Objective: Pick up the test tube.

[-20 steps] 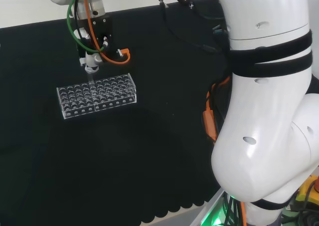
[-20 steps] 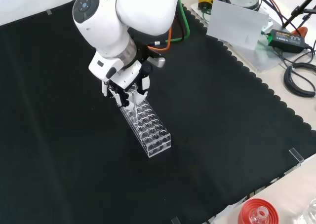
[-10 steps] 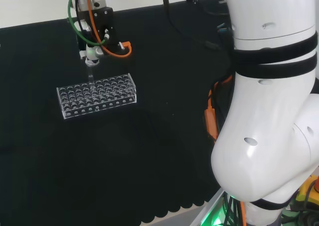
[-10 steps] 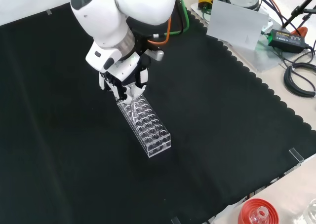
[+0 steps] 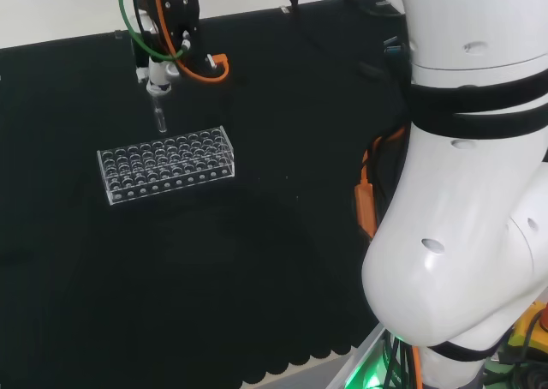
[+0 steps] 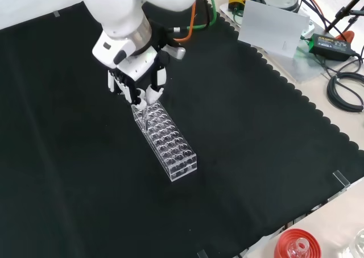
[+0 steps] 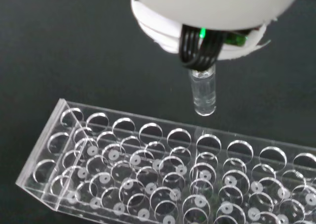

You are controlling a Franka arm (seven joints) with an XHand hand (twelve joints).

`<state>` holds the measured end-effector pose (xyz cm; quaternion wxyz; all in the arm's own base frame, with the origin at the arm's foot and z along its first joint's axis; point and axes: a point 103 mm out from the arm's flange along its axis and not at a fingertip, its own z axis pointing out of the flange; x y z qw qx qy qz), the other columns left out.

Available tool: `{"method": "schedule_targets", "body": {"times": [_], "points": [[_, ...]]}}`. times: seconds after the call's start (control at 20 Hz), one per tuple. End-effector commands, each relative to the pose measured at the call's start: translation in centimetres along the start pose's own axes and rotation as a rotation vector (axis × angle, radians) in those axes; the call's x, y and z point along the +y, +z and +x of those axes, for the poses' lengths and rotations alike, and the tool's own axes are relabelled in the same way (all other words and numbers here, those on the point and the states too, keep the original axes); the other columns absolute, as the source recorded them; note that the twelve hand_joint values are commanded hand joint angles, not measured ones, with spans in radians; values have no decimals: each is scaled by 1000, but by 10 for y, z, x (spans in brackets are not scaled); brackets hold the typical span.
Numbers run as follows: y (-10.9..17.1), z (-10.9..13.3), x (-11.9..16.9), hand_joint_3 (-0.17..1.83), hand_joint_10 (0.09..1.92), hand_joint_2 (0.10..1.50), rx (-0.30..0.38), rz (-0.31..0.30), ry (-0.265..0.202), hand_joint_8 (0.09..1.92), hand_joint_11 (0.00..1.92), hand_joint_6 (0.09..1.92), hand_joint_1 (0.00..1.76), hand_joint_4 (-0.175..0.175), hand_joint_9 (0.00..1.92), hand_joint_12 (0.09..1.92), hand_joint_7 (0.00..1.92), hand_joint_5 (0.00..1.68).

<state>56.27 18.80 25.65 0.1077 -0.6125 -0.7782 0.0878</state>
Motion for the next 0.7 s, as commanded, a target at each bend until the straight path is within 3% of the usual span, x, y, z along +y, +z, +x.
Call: {"method": "schedule_targets", "body": {"times": [0.05, 0.45, 0.7], "points": [[-35, -4, -17, 778, 248, 523, 4, -37, -19, 584, 942, 485, 1442, -175, 1435, 1165, 1484, 1378], [-68, -4, -46, 786, 246, 517, 13, -101, -46, 584, 940, 484, 1443, -175, 1439, 1164, 1485, 1380], [-77, -8, -60, 789, 246, 515, 29, -121, -35, 582, 938, 483, 1443, -175, 1440, 1164, 1487, 1382]]}}
